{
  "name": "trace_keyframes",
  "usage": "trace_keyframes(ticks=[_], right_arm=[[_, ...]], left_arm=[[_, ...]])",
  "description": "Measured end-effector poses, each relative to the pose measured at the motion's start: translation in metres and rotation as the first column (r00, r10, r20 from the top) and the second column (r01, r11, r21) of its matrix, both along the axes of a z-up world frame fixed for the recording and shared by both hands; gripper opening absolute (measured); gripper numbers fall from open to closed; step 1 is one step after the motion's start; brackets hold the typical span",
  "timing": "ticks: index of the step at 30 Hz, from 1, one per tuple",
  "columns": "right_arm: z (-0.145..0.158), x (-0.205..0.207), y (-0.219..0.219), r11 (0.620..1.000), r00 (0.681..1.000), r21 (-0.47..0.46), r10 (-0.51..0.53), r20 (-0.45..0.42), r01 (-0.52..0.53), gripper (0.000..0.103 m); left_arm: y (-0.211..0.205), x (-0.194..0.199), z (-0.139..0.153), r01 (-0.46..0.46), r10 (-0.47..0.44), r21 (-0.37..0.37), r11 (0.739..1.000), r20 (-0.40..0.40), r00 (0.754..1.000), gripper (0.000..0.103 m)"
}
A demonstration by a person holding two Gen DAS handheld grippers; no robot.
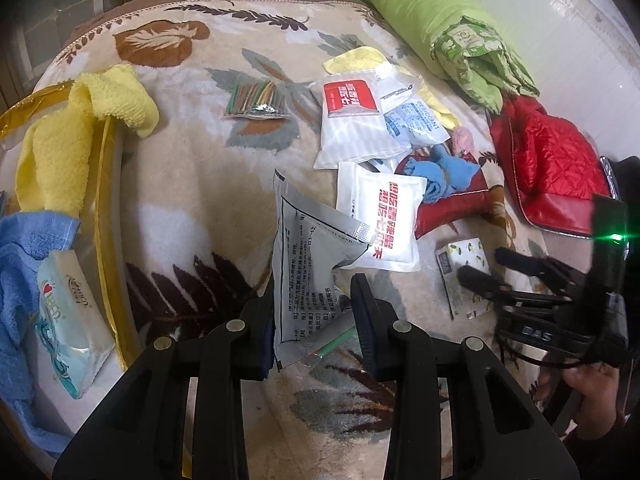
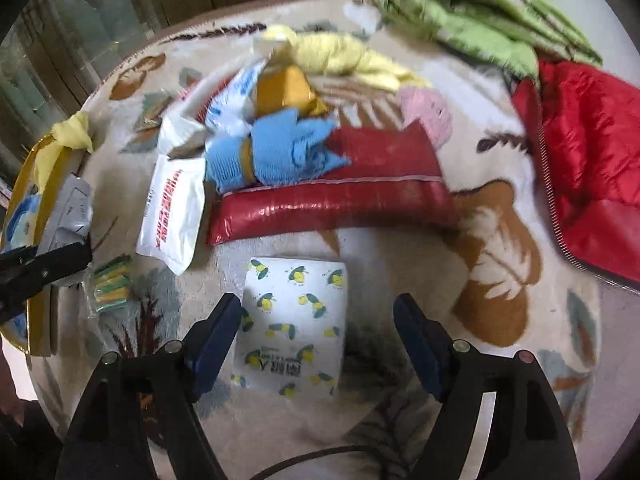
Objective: Organize soft objects
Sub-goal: 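Grasp the lemon-print tissue pack with the right gripper, then carry the sachet and tissue pack into the clear box and release both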
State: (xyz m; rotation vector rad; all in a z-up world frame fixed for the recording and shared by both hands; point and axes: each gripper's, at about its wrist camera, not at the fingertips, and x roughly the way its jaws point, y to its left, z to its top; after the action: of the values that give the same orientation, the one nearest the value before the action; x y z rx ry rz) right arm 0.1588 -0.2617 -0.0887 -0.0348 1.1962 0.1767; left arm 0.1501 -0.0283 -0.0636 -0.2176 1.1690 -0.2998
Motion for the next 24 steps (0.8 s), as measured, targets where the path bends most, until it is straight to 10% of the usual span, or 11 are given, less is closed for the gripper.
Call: trace_keyframes(ticks=[3, 6, 18, 24], right_arm=[[-0.014, 0.002, 0.011, 0.999, 0.999, -0.005, 0.035, -0.037, -0.035, 0.078], [-0.015, -0.008, 0.021, 0.997, 0.998, -0.046, 0.064, -0.001, -0.064, 0.051], [0.04, -0.022, 0.043, 0.982, 0.985, 0.123, 0.13, 0.111, -0.144, 0.051], [0.067, -0.014, 0.114, 0.935, 0.953, 0.211, 0.255, 0.161, -0.286, 0.051]], left_arm=[[-0.001, 0.0, -0.002, 0.007, -0.007, 0.006, 1.0, -0.005, 1.0, 0.033], [0.0, -0.002, -0.003, 0.007, -0.007, 0.014, 1.0, 0.0, 1.0, 0.033], [0.027, -0.015, 0.015, -0.058, 0.058, -0.007, 0.998, 0.052, 0.997, 0.033], [0.081, -0.028, 0.041, -0.232, 0.23, -0.003, 0.973, 0.154, 0.961, 0.033]])
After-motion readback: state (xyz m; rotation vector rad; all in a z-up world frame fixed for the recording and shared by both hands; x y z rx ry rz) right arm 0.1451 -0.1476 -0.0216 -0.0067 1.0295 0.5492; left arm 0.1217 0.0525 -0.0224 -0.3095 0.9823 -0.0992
